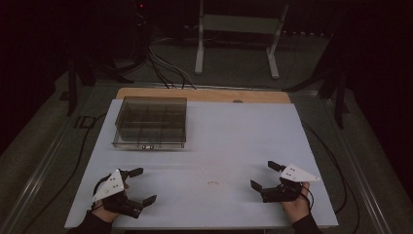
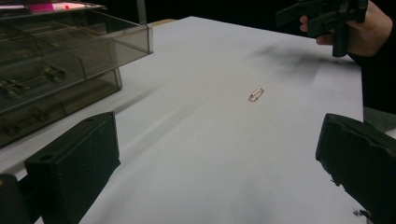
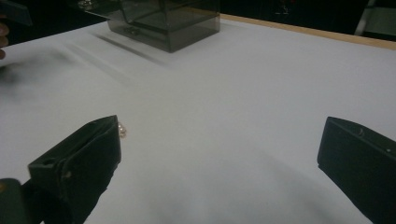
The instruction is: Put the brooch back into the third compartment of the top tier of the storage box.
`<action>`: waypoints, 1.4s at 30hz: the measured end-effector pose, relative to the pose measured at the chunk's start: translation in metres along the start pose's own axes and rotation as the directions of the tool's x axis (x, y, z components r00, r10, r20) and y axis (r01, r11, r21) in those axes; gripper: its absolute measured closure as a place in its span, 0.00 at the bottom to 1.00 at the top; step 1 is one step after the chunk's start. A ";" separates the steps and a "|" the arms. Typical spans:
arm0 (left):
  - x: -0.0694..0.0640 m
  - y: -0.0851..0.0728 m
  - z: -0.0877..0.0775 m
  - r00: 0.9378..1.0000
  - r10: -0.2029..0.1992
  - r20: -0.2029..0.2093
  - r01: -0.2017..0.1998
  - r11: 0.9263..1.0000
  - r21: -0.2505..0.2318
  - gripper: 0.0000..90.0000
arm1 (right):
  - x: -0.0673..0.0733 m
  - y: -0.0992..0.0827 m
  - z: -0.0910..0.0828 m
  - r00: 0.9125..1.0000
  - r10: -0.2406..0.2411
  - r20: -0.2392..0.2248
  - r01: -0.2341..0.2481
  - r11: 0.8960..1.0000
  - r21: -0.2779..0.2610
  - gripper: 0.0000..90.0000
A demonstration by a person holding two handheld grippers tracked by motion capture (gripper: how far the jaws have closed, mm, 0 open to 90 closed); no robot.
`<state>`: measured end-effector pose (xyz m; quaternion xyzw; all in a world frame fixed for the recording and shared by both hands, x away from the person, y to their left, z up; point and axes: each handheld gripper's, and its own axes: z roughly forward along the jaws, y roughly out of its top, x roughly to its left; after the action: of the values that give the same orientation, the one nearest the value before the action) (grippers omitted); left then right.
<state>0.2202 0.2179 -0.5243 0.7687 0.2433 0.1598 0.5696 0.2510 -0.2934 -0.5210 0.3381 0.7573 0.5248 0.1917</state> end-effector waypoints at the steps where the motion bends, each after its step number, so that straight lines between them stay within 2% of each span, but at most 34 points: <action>1: 0.000 0.000 0.000 1.000 -0.001 -0.002 0.001 1.000 -0.003 0.01 | 0.000 0.000 0.000 1.000 0.002 0.000 -0.002 1.000 0.000 0.00; 6: 0.002 0.000 -0.001 1.000 -0.007 -0.003 0.007 1.000 -0.003 0.01 | -0.001 0.000 -0.001 1.000 0.004 0.022 -0.004 1.000 0.001 0.00; 9: 0.002 -0.001 0.000 1.000 -0.007 -0.001 0.007 1.000 0.000 0.01 | -0.001 0.000 -0.001 1.000 0.009 0.019 -0.009 1.000 0.002 0.00; 16: 0.000 0.000 0.001 1.000 0.001 0.001 -0.001 1.000 -0.002 0.01 | 0.003 -0.001 0.002 1.000 -0.007 0.027 0.006 0.999 0.043 0.00; 19: 0.000 0.000 0.001 1.000 -0.002 0.000 0.002 1.000 0.003 0.01 | 0.001 0.001 0.001 1.000 0.026 0.011 -0.027 0.999 0.029 0.00; 22: -0.001 0.000 0.000 1.000 -0.003 0.002 0.003 1.000 -0.003 0.01 | 0.001 0.003 0.000 0.999 0.040 0.024 -0.041 0.998 0.038 0.00; 26: -0.001 0.000 0.001 1.000 -0.007 0.004 0.007 1.000 -0.002 0.01 | 0.000 0.005 0.000 0.999 0.041 0.029 -0.042 0.998 0.036 0.00; 33: 0.000 0.001 0.001 1.000 -0.011 0.011 0.011 1.000 -0.006 0.01 | -0.002 0.014 -0.004 0.997 0.048 0.068 -0.049 0.999 0.012 0.00; 36: 0.000 0.001 0.001 1.000 -0.009 0.011 0.009 1.000 -0.002 0.01 | -0.004 0.018 -0.006 0.994 0.066 0.082 -0.066 0.998 0.000 0.00; 42: 0.001 0.000 0.000 1.000 -0.017 0.007 0.017 1.000 -0.009 0.01 | -0.004 0.026 -0.005 0.995 0.067 0.078 -0.067 0.998 -0.001 0.00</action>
<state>0.2215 0.2181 -0.5240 0.7646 0.2471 0.1534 0.5752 0.2581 -0.2939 -0.4957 0.3838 0.7379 0.5167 0.2029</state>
